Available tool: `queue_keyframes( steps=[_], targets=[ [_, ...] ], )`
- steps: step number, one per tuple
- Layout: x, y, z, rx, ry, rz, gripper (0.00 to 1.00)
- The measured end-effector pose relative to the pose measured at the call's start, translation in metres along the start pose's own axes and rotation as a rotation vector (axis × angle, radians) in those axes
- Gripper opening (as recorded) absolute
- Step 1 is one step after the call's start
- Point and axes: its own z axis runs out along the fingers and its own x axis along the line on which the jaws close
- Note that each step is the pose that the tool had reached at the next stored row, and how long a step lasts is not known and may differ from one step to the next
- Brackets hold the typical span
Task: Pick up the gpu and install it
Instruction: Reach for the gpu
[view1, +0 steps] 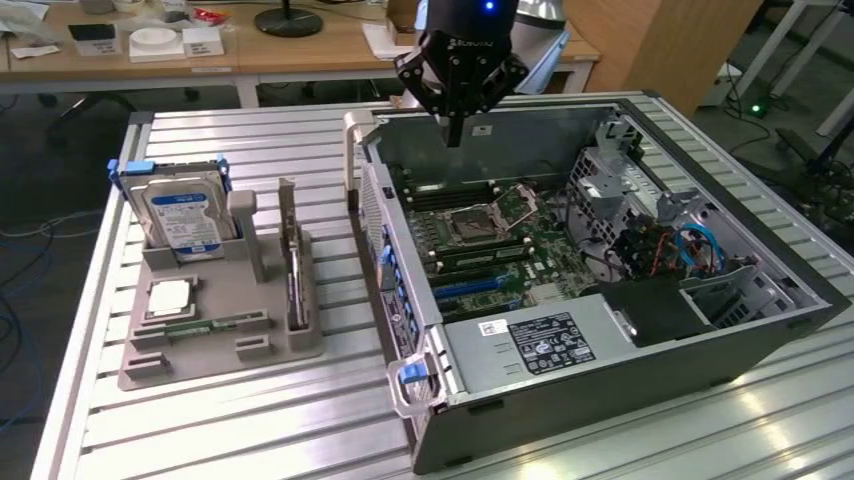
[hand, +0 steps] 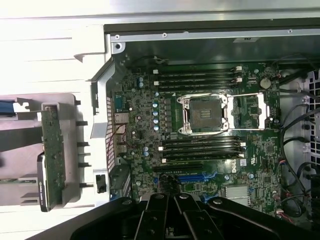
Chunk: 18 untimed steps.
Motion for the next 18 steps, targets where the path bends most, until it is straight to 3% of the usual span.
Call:
queue_keyframes(
  steps=[18],
  targets=[
    [0.0077, -0.0006, -0.0002, 0.0, 0.0, 0.0, 0.11]
  ],
)
